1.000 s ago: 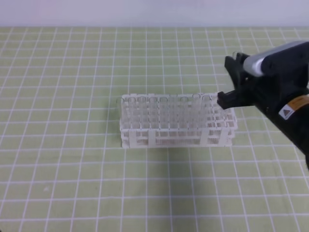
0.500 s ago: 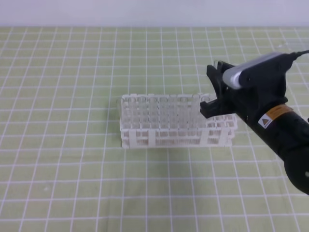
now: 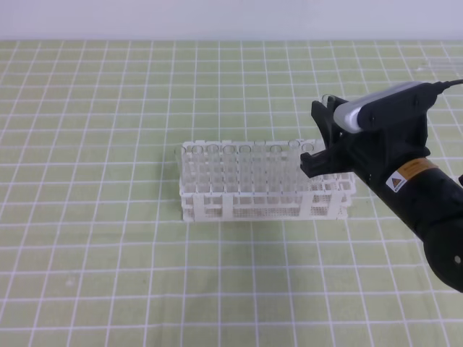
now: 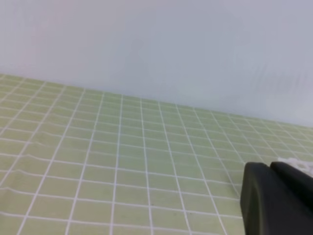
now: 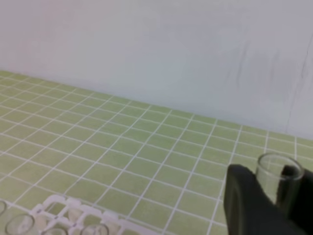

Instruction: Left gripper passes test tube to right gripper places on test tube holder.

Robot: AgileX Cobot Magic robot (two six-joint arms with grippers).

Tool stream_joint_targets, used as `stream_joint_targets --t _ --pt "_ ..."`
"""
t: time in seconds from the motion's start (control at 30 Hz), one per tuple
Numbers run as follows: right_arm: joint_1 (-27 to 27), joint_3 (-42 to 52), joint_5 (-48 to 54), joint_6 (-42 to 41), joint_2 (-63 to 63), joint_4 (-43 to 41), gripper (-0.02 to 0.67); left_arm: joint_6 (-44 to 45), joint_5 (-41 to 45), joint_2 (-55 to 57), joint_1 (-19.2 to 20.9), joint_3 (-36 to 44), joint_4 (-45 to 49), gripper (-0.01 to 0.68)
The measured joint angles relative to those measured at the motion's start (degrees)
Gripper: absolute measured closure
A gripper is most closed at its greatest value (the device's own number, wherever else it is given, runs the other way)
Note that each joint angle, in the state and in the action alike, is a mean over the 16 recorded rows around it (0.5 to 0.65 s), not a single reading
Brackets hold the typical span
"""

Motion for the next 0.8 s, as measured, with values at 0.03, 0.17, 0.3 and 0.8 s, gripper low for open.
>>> stream_joint_targets --t 0.03,0.17,0.3,0.8 --pt "0.00 0.11 -0.05 -0.02 0.00 0.15 0.547 1.84 0.58 0.00 -0.11 0.00 -1.90 0.675" --pt "0.00 0.54 -0.27 -0.04 0.00 0.54 0.547 9.63 3.72 0.02 -0.53 -0.04 -9.71 0.675" --pt "0.00 0.97 -0.52 -0.04 0.00 0.76 0.547 17.91 7.17 0.00 -0.95 -0.04 -17.72 0.675" --pt "0.00 1.50 -0.92 -0.12 0.15 0.49 0.547 24.65 11.89 -0.21 -0.75 -0.04 -24.11 0.675"
